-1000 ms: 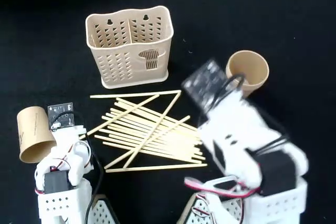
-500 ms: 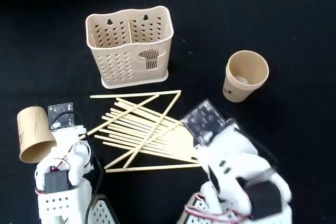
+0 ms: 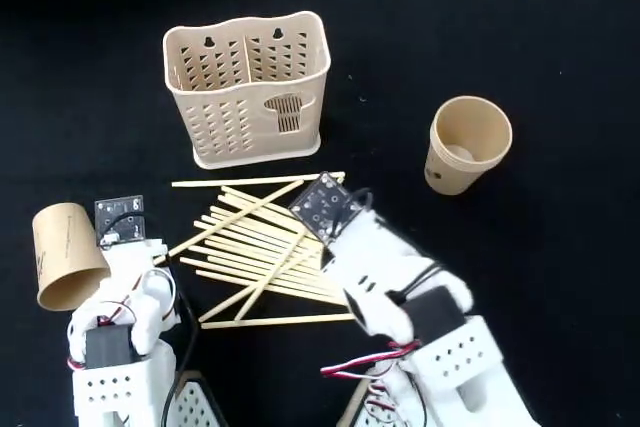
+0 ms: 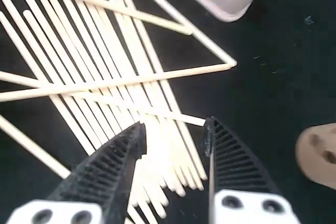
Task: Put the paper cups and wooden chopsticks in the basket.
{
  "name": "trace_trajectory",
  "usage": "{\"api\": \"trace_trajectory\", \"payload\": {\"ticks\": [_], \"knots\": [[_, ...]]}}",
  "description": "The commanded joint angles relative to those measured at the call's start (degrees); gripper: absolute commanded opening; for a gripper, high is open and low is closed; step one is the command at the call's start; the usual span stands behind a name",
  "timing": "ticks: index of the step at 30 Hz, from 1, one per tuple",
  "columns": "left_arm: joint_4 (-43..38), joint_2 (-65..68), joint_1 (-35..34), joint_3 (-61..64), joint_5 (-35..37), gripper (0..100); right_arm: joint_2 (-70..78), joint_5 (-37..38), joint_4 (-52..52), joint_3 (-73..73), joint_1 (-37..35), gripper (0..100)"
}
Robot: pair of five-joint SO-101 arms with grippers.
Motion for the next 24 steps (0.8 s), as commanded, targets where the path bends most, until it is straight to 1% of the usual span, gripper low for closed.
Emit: {"api": "trace_trajectory", "payload": {"ticks": [1,5,8,10,12,15,17,20,22,24], "knots": [[-0.62,-0.18,0.31,-4.18,-0.18,3,0.75,-3.69,-6.59,3.30,-1.05,19.1],[-0.62,-0.18,-3.38,-6.64,-0.18,3,0.75,-5.71,-8.26,5.49,-1.14,19.1],[-0.62,-0.18,-6.64,-10.07,-0.18,4,0.75,-5.71,-8.88,5.76,-0.97,19.1],[-0.62,-0.18,-8.31,-12.97,-0.18,7,0.75,-5.80,-8.97,6.02,-0.97,19.1],[-0.62,-0.18,-10.68,-16.48,-0.18,14,0.75,-6.07,-8.97,6.11,-0.97,19.1],[-1.14,-0.18,-17.45,-22.64,-0.18,26,0.75,-6.07,-8.88,6.20,-0.97,19.1],[-1.23,-0.26,-22.02,-28.00,-0.53,30,0.75,-6.07,-8.88,6.20,-0.97,19.1],[-4.57,-0.26,-31.16,-33.45,-3.43,29,0.40,-6.07,-8.97,6.99,-1.05,19.1],[-8.79,-0.26,-36.44,-34.51,-3.69,28,0.48,-5.98,-8.97,6.99,-1.05,19.1],[-13.63,-0.18,-40.04,-35.03,-4.04,26,0.48,-5.98,-8.97,6.99,-1.05,19.1]]}}
